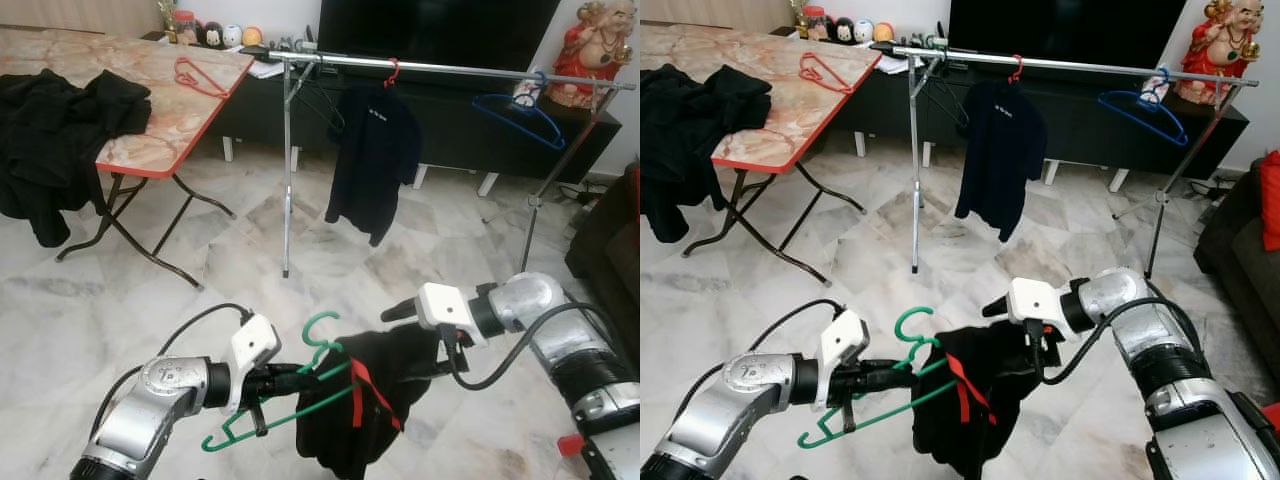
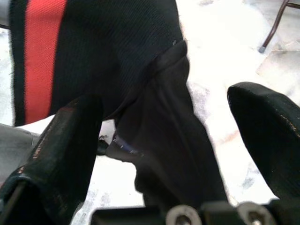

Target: Hang hanger

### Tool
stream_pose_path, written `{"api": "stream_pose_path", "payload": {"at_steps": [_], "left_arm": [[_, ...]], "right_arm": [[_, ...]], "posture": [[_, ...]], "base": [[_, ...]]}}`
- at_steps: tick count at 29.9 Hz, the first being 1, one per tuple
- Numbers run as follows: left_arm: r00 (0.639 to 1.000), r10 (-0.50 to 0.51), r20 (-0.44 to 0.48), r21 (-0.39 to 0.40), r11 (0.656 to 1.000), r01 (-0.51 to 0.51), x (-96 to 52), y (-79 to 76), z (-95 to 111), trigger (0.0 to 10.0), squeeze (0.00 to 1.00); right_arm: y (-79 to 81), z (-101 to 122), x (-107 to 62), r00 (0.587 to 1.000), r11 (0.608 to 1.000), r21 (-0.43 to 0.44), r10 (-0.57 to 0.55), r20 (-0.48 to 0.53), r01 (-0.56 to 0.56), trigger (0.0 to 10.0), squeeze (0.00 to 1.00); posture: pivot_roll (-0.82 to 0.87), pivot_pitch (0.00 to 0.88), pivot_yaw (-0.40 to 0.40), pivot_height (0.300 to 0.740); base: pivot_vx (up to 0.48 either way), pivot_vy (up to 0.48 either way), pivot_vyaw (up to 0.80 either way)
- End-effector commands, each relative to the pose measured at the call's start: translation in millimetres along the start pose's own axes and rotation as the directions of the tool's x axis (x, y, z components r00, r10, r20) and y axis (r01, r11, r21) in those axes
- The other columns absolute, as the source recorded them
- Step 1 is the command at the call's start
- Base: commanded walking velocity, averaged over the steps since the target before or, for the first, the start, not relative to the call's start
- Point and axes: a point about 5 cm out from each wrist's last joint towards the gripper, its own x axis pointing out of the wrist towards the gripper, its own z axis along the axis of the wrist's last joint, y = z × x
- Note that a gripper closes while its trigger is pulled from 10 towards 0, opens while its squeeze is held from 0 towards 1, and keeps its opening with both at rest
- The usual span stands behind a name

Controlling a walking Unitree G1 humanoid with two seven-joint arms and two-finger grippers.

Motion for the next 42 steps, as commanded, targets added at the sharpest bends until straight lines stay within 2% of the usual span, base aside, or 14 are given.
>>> {"api": "stream_pose_path", "payload": {"at_steps": [1,6,14,15,16,17,18,42], "left_arm": [[0.999,-0.034,0.025,0.086,0.996,0.032,3.1,-1.6,17,10.0,0.0],[0.998,-0.07,0.009,0.118,0.991,0.068,5.7,-3.8,21,10.0,0.0],[0.996,-0.084,0.008,0.133,0.988,0.082,7.3,-5.0,23,10.0,0.0],[0.996,-0.086,0.008,0.135,0.987,0.084,7.2,-4.9,24,10.0,0.0],[0.996,-0.086,0.008,0.136,0.987,0.084,7.2,-4.9,24,10.0,0.0],[0.996,-0.086,0.006,0.137,0.987,0.085,7.2,-4.9,24,10.0,0.0],[0.996,-0.086,0.006,0.139,0.987,0.085,7.1,-4.8,25,10.0,0.0],[0.994,-0.106,0.009,0.183,0.978,0.103,10.1,-4.1,33,10.0,0.0]], "right_arm": [[-3.1,3,-1.9,1.0,1.0,-0.017,0.012,-0.013,-0.012,10.0,0.0],[-2.9,3,6.4,1.0,1.0,-0.008,0.025,-0.004,-0.025,10.0,0.0],[-0.7,1,10.1,0.998,0.998,0.006,0.055,0.005,-0.055,10.0,0.0],[-0.6,1,10.5,0.998,0.998,0.013,0.06,0.01,-0.06,9.1,0.0],[-0.7,1,10.5,0.998,0.998,0.015,0.059,0.012,-0.06,7.3,0.0],[-0.9,1,10.6,0.998,0.998,0.015,0.059,0.013,-0.059,7.3,0.0],[-0.8,1,10.9,0.998,0.998,0.018,0.063,0.02,-0.064,0.0,0.0],[3.0,0,15.5,0.992,0.992,0.046,0.119,0.041,-0.121,0.0,0.0]], "posture": [[0.02,0.0,-0.128,0.74],[0.03,0.0,-0.13,0.74],[0.03,0.0,-0.131,0.74],[0.03,0.0,-0.131,0.74],[0.03,0.0,-0.131,0.74],[0.03,0.0,-0.131,0.74],[0.03,0.0,-0.132,0.74],[0.03,0.0,-0.135,0.74]], "base": [[0.0,0.0,0.0],[0.0,0.0,0.0],[0.0,0.0,0.0],[0.0,0.0,0.0],[0.0,0.0,0.0],[0.0,0.0,0.0],[0.0,0.0,0.0],[0.0,0.0,0.0]]}}
